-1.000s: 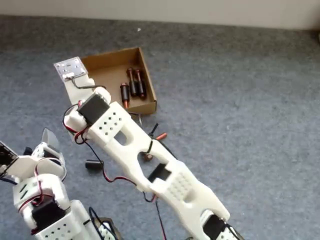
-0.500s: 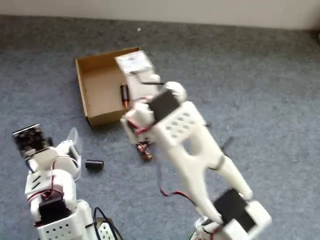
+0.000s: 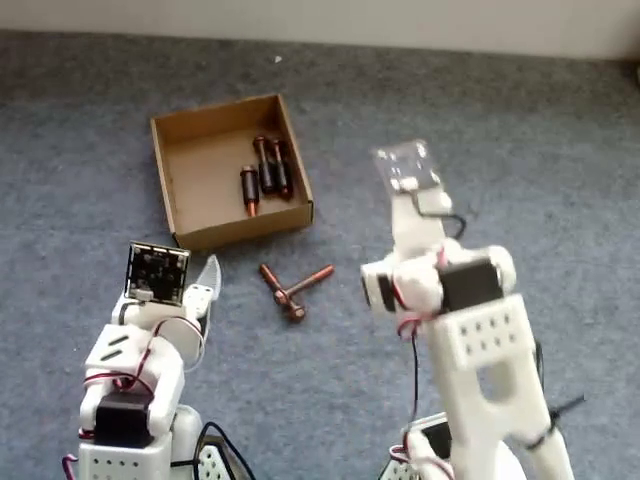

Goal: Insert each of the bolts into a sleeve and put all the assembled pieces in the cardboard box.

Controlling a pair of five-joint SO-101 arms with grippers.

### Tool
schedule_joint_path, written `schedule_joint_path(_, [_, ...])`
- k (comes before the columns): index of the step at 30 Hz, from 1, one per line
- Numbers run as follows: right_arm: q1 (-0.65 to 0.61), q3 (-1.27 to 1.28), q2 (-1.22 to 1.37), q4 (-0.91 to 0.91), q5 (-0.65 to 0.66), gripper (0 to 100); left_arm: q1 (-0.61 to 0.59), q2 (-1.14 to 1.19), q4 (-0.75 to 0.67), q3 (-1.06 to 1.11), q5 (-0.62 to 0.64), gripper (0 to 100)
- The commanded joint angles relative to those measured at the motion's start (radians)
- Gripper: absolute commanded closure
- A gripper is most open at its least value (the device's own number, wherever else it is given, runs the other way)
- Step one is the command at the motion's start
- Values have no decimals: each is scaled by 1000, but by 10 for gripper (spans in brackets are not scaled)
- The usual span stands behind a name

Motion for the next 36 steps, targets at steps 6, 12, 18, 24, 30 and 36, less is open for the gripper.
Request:
schedule_joint_path(6, [56, 378, -320, -249, 5, 995, 163, 7, 161, -211, -29, 838])
schedule_joint_path(12, [240, 524, -346, -412, 3, 995, 188, 156, 157, -262, -91, 838])
schedule_joint_path(18, [288, 627, -346, -547, -54, 995, 217, 541, 84, -404, -91, 838])
schedule_joint_path(24, [289, 647, -346, -578, -80, 995, 275, 917, -66, -521, -87, 838])
schedule_joint_path(30, [289, 673, -349, -579, -80, 995, 274, 1290, -219, -645, -91, 839])
schedule_joint_path(36, [289, 674, -351, -579, -80, 995, 275, 1606, -239, -816, -91, 840])
